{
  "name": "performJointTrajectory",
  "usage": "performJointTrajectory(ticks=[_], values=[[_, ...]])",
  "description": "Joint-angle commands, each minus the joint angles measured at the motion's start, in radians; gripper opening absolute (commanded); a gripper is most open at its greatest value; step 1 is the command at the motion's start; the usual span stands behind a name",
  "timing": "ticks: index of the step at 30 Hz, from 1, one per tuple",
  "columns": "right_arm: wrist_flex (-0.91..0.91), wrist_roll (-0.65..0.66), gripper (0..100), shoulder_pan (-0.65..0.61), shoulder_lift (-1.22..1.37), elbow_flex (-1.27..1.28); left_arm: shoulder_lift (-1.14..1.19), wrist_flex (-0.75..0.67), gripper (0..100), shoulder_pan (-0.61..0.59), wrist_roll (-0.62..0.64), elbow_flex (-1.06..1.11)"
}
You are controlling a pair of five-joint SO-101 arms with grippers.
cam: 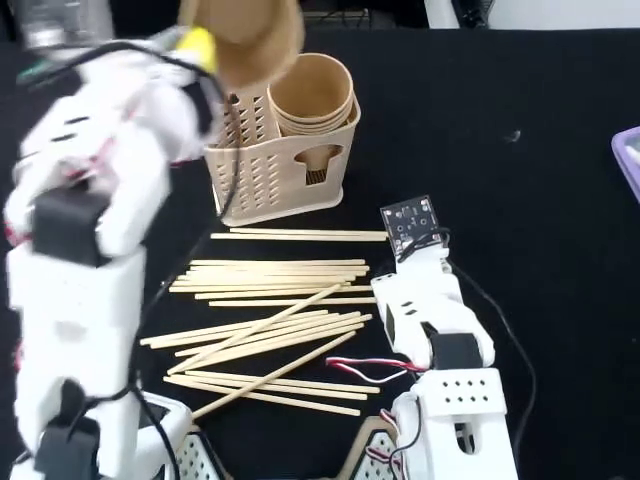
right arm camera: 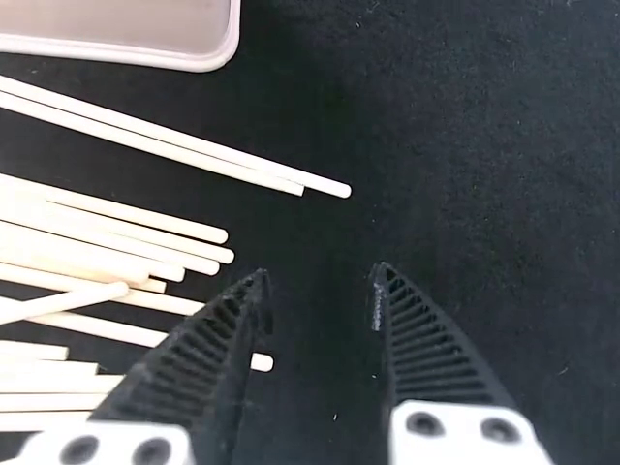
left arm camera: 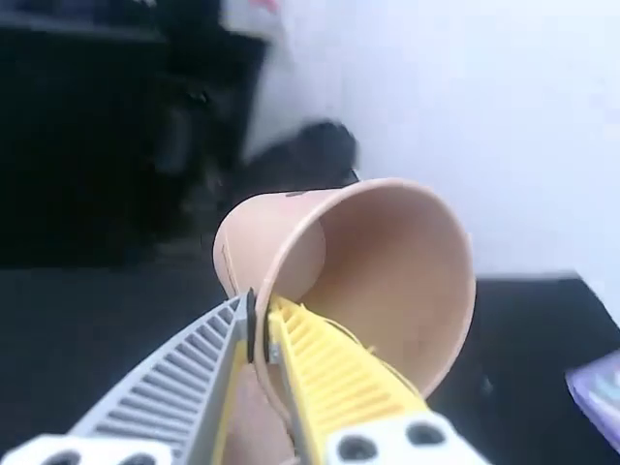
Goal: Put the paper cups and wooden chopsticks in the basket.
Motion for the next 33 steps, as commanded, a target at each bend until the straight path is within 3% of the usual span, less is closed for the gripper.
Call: performJointTrajectory(ticks=[1, 14, 23, 27, 33], values=[[-0.028, 0.0, 17.8, 0.009, -0.024, -0.004, 0.048, -0.017, 3, 0.099, 0.012, 0.002], [-0.028, 0.0, 17.8, 0.006, -0.024, -0.004, 0.152, 0.071, 3, 0.219, 0.014, 0.048], [-0.028, 0.0, 17.8, 0.008, -0.024, 0.001, 0.213, 0.054, 4, 0.194, 0.02, 0.033], [-0.028, 0.002, 17.8, 0.005, -0.024, 0.004, 0.233, 0.048, 12, 0.154, 0.021, 0.028], [-0.028, 0.002, 17.8, 0.005, -0.024, 0.004, 0.233, 0.048, 11, 0.124, 0.021, 0.018]])
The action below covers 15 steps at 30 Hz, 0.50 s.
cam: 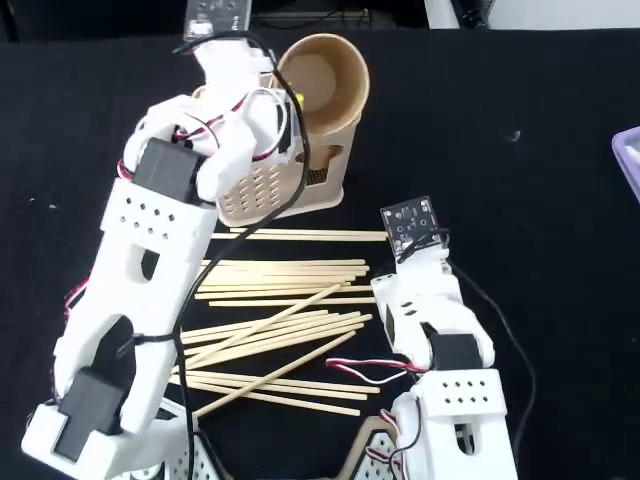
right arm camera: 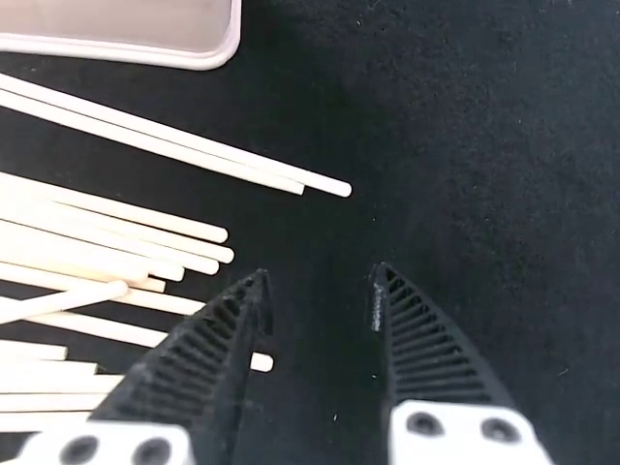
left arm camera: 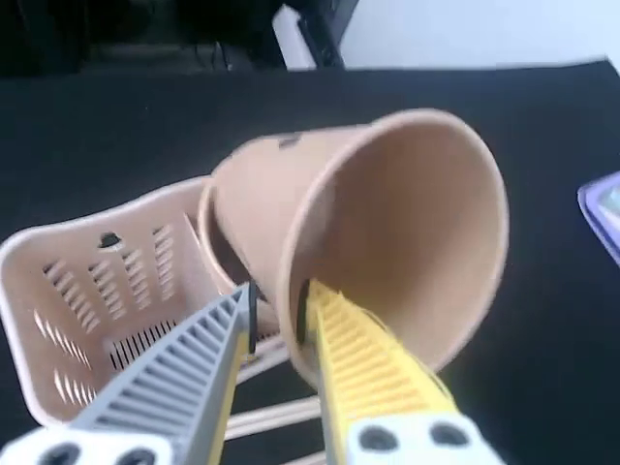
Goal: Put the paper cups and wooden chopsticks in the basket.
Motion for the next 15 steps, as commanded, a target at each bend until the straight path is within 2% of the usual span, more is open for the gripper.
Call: performJointTrajectory(ticks=[1, 5, 11, 15], values=[[-0.021, 0.002, 17.8, 0.005, -0.022, -0.004, -0.009, -0.012, 11, -0.03, 0.012, -0.064], [-0.021, 0.002, 17.8, 0.005, -0.022, -0.004, 0.005, -0.043, 11, -0.036, 0.012, -0.148], [-0.021, 0.002, 17.8, 0.005, -0.022, -0.004, 0.005, -0.181, 15, -0.028, 0.014, -0.154], [-0.021, 0.002, 17.8, 0.005, -0.022, -0.004, 0.035, -0.196, 15, -0.028, 0.012, -0.157]])
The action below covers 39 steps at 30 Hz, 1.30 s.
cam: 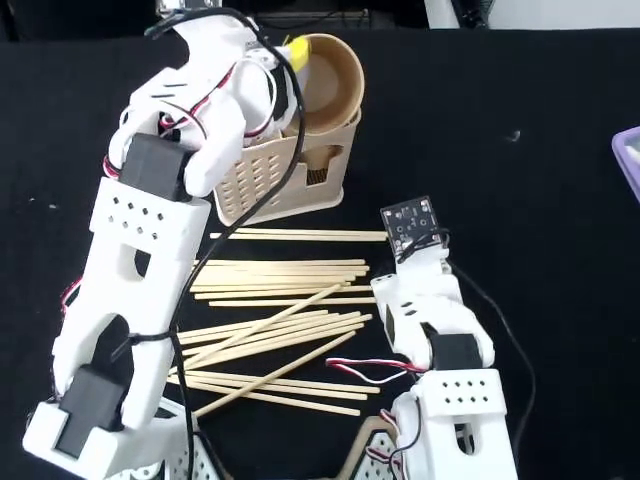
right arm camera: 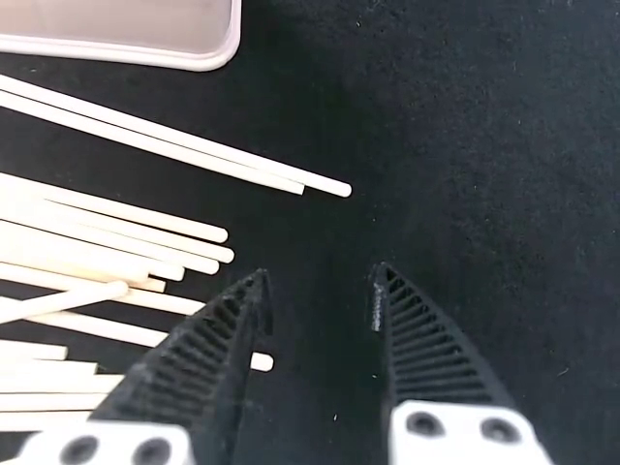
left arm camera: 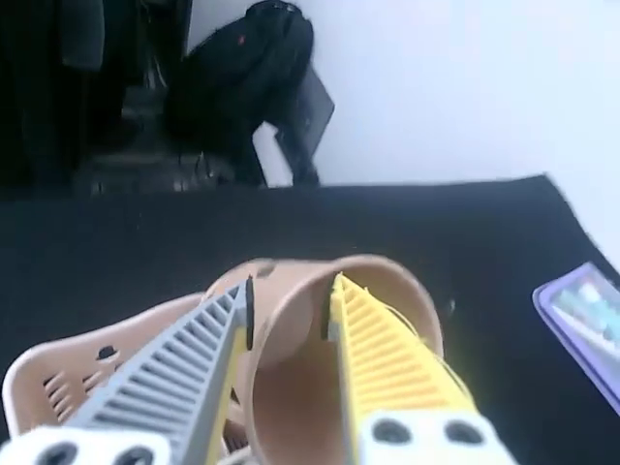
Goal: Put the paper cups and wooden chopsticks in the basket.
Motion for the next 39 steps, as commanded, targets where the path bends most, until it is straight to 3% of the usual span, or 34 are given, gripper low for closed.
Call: performJointTrajectory(ticks=[1, 19, 26, 30, 39], values=[[-0.021, 0.002, 17.8, 0.005, -0.021, -0.004, 0.041, -0.031, 15, -0.01, 0.006, -0.073], [-0.04, 0.002, 17.8, 0.005, -0.013, -0.001, 0.307, -0.041, 15, -0.024, 0.006, -0.443], [-0.04, 0.002, 17.8, 0.005, -0.015, -0.001, 0.239, 0.25, 14, -0.031, -0.006, -0.555], [-0.04, 0.002, 17.8, 0.005, -0.018, -0.001, 0.235, 0.427, 14, -0.041, -0.086, -0.556], [-0.038, 0.002, 17.8, 0.008, -0.019, -0.001, 0.382, 0.575, 13, 0.059, -0.103, -0.555]])
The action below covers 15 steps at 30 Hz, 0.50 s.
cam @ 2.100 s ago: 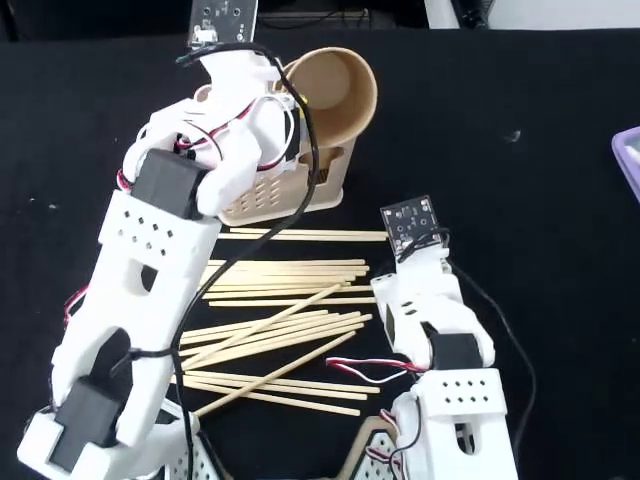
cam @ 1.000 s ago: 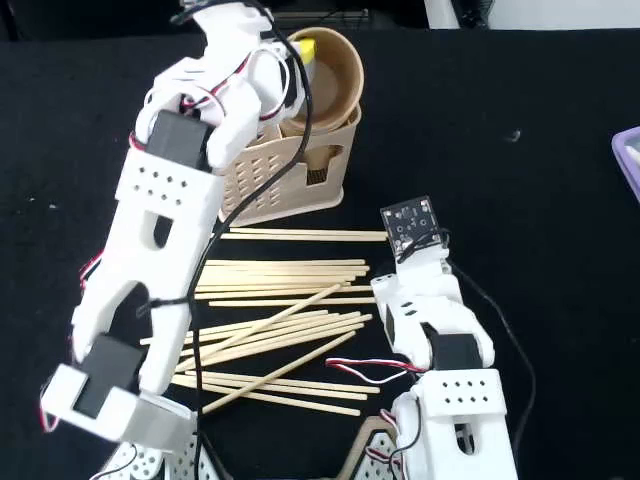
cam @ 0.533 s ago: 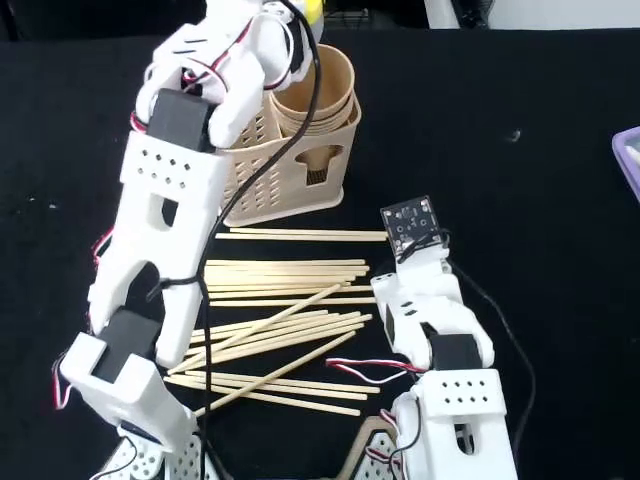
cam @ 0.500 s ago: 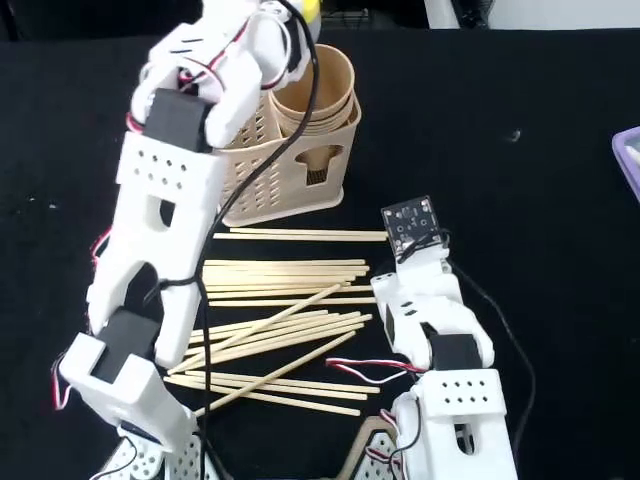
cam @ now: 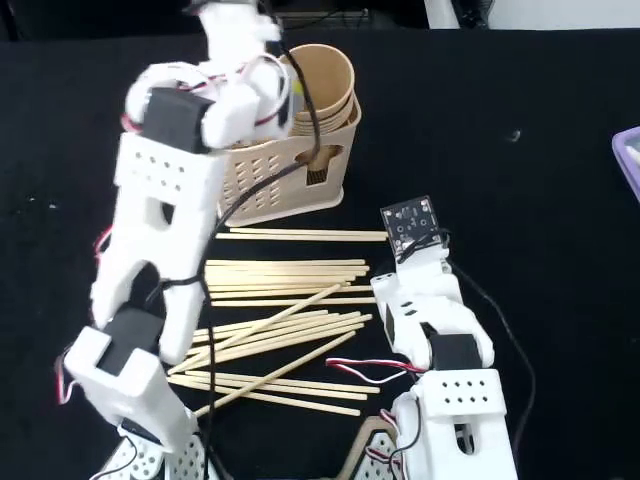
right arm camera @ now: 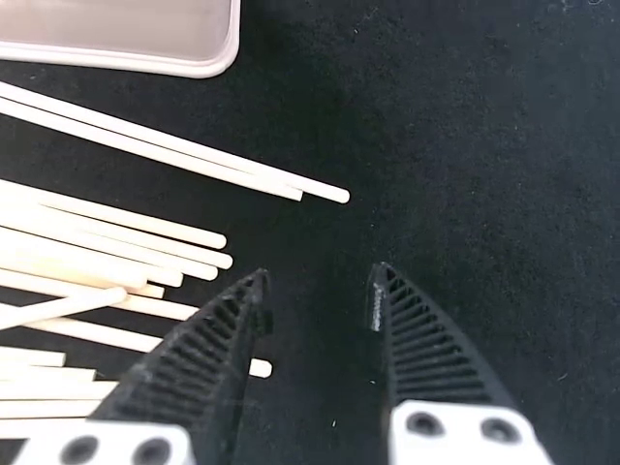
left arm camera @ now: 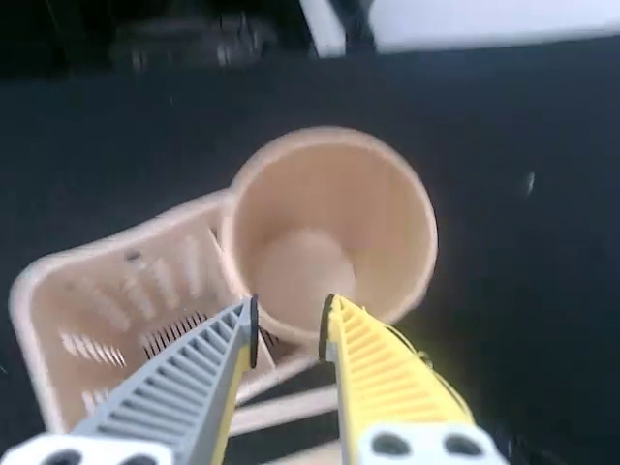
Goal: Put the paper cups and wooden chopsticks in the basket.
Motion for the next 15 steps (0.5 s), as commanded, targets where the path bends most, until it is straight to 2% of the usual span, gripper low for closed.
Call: performJointTrajectory(ticks=[1, 8, 15], values=[[-0.02, 0.002, 17.8, 0.008, -0.019, -0.005, 0.041, 0.048, 13, 0.062, -0.018, -0.058], [-0.018, 0.002, 17.8, 0.008, -0.019, -0.005, 0.094, -0.015, 13, 0.053, -0.018, -0.068], [-0.017, 0.002, 17.8, 0.008, -0.019, -0.005, 0.026, -0.018, 13, 0.061, -0.018, -0.07]])
